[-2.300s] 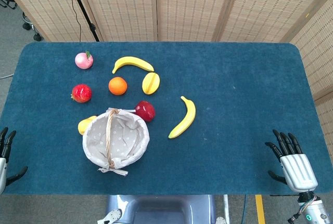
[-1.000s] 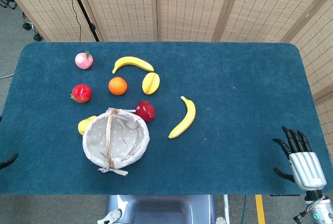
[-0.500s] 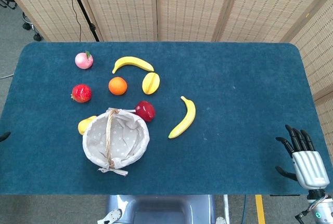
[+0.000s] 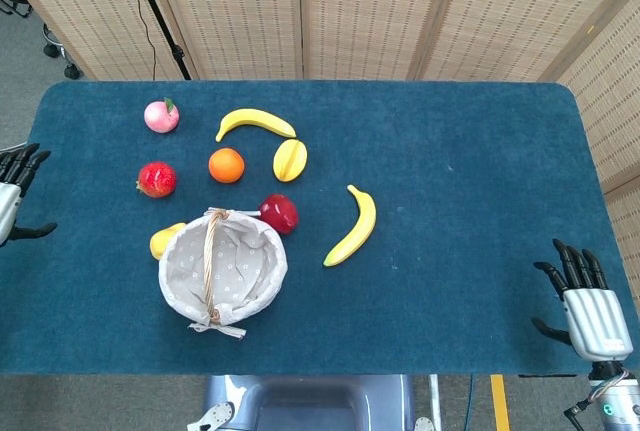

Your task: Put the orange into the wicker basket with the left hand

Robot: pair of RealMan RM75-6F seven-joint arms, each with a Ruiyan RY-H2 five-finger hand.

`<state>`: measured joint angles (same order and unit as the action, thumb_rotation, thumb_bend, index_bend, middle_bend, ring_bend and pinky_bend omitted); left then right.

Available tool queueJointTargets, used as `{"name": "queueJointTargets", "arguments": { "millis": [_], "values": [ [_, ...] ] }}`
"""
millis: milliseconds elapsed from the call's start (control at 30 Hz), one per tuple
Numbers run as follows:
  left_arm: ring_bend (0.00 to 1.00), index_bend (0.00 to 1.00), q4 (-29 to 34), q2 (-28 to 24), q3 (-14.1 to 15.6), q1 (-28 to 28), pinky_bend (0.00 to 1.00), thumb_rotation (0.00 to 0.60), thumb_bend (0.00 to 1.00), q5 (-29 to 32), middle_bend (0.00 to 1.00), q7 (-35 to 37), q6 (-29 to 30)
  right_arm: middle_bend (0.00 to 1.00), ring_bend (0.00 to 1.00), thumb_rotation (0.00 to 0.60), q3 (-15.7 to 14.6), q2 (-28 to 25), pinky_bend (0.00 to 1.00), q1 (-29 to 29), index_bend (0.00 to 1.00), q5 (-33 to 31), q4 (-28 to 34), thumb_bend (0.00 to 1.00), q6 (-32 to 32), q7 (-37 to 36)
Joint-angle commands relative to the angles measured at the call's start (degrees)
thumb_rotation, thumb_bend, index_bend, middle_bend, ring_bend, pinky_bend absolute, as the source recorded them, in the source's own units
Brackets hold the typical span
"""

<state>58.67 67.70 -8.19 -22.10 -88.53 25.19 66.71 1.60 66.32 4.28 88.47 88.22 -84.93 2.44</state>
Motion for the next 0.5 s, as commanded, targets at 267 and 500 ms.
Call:
{"name": "queueJointTargets", "arguments": {
  "millis": [267,500],
  "values": [
    [0.0,0.02,-9.36,5.63,4.6,-6.82,0.06,0.6,0.1,-8.07,0.0,11.1,1.24,0.0,0.02,0.6,1.27,-0.28,0.01,-0.42,0.22,-4.32,2.43,0.0,1.19,4.38],
    [0.0,0.02,-13.95,9.13,5.16,-10.99,0.06,0.6,0.1,-7.94,0.0,13.37,-1.38,0.0,0.02,0.6,1.13,-0.52,0.01,-1.51,0.22,-5.11,3.2,0.0,0.24,4.79]
  ]
}}
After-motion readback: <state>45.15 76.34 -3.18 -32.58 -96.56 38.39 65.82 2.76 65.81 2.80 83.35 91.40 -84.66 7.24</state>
